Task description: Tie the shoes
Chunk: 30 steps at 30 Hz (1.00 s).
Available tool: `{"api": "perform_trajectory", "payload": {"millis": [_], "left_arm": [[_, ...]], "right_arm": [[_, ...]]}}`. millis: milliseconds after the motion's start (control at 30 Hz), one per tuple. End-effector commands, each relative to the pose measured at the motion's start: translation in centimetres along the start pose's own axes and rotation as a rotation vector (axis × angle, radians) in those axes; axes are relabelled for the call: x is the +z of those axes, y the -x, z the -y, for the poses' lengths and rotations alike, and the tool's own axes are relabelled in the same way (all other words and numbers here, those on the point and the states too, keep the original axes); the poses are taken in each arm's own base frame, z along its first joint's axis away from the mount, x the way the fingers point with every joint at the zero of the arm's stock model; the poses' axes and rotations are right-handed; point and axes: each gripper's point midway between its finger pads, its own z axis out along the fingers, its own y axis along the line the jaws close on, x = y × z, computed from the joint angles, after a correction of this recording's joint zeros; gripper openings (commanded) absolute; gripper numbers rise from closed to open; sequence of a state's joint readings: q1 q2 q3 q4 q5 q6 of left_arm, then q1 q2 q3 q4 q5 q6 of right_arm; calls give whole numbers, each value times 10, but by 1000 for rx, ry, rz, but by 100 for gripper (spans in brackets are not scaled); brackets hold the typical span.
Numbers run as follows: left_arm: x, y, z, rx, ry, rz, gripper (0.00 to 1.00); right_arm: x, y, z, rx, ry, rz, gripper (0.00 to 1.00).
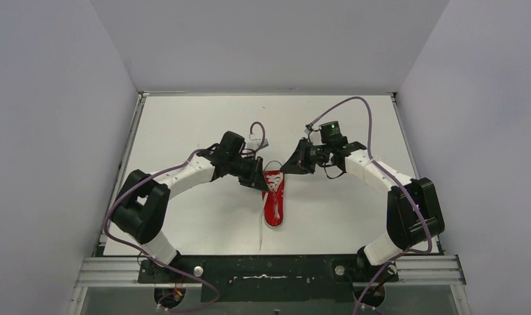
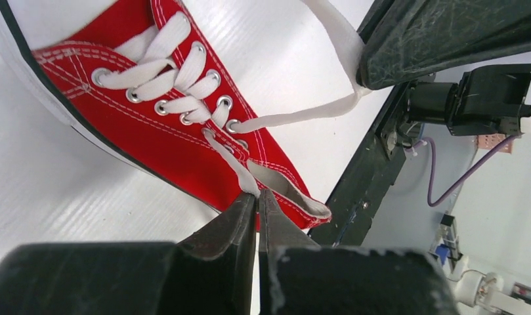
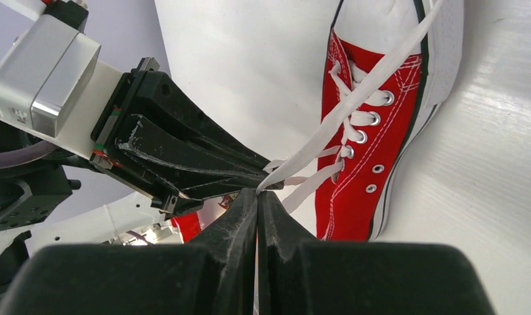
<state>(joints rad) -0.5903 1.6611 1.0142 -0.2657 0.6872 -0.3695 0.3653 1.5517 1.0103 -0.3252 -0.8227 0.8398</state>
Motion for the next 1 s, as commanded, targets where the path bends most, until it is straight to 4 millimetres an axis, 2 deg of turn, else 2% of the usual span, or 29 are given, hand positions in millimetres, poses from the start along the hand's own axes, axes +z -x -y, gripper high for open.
{"api": "perform_trajectory", "payload": {"millis": [0,200,467,700,967], "left_arm": [[-13,33,22,148,-44,146,3],[-10,46,30,210,-92,236,5],[-2,56,27,197,-101,282,8],[1,50,26,235,-126,278,12],[3,46,27,241,-157,278,17]], "right_arm": [[-14,12,-40,-48,65,59,0],[-9,15,-48,-33,76,64,0],[0,13,-52,-19,83,48,0],[2,9,-44,-1,62,38,0],[9,16,-36,22,32,37,0]]}}
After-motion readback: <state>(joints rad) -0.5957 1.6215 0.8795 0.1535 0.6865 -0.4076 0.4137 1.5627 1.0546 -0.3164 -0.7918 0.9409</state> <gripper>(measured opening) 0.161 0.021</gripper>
